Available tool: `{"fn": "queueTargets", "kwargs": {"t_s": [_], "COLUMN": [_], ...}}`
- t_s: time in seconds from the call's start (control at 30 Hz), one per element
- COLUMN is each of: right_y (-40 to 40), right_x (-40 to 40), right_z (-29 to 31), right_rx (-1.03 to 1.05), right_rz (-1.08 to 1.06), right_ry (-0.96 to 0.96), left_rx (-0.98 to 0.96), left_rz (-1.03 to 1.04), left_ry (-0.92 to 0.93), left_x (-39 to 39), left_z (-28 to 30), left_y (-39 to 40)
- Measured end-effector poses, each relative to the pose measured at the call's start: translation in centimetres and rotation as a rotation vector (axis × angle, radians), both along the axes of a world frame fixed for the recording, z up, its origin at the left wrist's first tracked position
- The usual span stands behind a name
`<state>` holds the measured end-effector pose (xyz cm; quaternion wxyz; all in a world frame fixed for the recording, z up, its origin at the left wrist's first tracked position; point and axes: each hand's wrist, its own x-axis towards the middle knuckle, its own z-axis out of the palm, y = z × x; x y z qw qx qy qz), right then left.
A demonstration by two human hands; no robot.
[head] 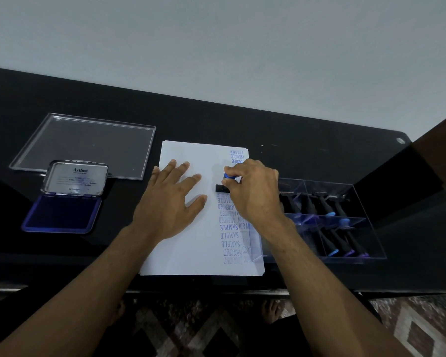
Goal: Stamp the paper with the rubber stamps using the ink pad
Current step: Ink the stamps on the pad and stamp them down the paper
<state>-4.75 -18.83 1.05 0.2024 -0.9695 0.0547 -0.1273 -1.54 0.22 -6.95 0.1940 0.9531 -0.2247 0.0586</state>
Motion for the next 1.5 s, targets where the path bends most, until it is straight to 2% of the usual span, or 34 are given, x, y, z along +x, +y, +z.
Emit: {"fn": "queueTargets", "kwargs": {"t_s": [0.9,1.4,1.5], "right_y": [0.18,0.22,0.19], "right_x": [0.41,0.34,-0.02], "right_z": [0.19,0.10,-0.37], "right_rx": [-0.066,-0.037,0.042], "right_rz": [0.010,0.017,0.019], "right_ry": [0.034,-0.024,-0.032], "left_rx": [-0.011,0.004,0.004], "left_rz": [-0.004,0.003,0.006], "left_ry": [0.011,0.010,0.013], "left_x": [-0.11,0.04,0.02], "left_z": [0.18,-0.05,0.05], "left_y": [-0.04,-0.04,-0.05]}}
